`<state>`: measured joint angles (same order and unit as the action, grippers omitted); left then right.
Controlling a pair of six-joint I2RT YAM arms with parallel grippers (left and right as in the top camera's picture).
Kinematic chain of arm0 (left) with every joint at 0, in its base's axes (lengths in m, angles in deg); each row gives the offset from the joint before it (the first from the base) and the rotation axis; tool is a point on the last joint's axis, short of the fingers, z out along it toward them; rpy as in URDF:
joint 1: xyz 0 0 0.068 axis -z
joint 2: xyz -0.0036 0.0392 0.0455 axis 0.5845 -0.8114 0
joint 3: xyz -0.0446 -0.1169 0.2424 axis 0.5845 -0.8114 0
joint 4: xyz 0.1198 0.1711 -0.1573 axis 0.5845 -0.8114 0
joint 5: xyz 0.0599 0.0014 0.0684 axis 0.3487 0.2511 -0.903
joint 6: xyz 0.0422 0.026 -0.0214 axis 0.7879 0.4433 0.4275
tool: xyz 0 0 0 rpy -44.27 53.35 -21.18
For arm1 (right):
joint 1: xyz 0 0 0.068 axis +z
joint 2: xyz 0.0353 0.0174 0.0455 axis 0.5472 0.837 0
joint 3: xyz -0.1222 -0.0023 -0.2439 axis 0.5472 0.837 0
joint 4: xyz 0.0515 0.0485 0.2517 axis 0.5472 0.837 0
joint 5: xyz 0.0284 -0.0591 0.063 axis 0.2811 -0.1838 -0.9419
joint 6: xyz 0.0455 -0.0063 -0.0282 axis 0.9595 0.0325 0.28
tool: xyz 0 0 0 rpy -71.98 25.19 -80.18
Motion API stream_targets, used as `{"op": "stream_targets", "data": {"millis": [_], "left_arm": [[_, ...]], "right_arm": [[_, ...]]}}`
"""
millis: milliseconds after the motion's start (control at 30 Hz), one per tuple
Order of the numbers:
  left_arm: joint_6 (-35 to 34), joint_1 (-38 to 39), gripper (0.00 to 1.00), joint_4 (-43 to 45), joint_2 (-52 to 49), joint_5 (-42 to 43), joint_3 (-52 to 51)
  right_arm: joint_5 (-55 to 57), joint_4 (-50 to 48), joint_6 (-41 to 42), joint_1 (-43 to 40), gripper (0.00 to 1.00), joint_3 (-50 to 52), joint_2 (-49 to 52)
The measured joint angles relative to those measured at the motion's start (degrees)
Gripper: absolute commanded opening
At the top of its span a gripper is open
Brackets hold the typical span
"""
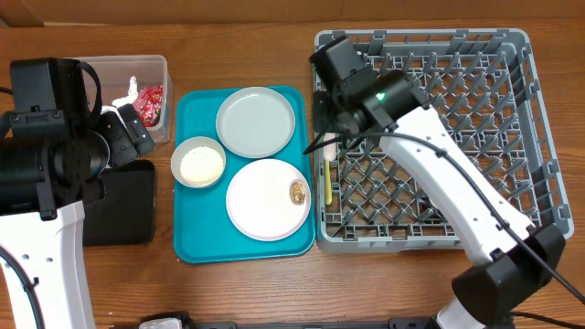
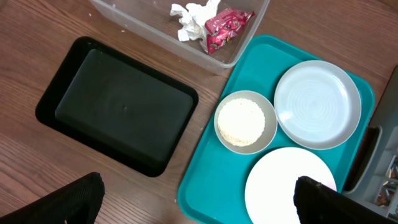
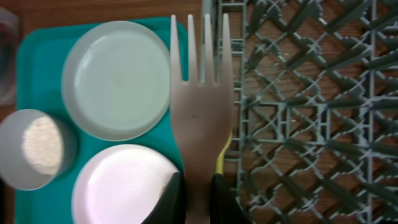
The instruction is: Sort waste into correct bins and load items into the dishwasher rack
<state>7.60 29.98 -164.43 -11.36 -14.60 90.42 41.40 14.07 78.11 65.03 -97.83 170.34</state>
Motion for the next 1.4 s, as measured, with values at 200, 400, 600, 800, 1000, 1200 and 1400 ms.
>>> {"op": "stream_targets", "data": {"millis": [200,400,600,800,1000,1200,1400], "left_arm": [[0.0,0.0,1.0,0.0,0.0,-0.02,0.0],[0.0,0.0,1.0,0.0,0.0,0.0,0.0],[0.0,0.0,1.0,0.0,0.0,-0.02,0.0],[-0.72,0.0,1.0,0.0,0.0,0.79,0.0],[-2.69,0.0,1.0,0.92,0.0,8.85,0.0],[-2.62,0.94,1.0,1.07,-0.04,17.51,0.0],[-2.34,8.92,1.0,-0.61,-0.37,16.94,0.0]], "right_arm": [[-0.17,-2.49,-4.13,-1.53,0.16,5.53,1.99],[-1.49,-3.78,-6.78,-1.92,0.59,7.93,4.02],[-1.79,-0.85,-7.37,-2.1,0.6,7.04,3.96],[-2.8,0.02,-3.87,-2.14,0.67,5.51,-3.02],[-3.69,0.72,-1.36,-2.14,0.91,3.91,-19.61],[-2.45,8.28,-1.2,-2.19,1.0,2.95,-32.98],[-1.66,11.87,-2.27,-2.21,1.0,2.95,-35.3]]}}
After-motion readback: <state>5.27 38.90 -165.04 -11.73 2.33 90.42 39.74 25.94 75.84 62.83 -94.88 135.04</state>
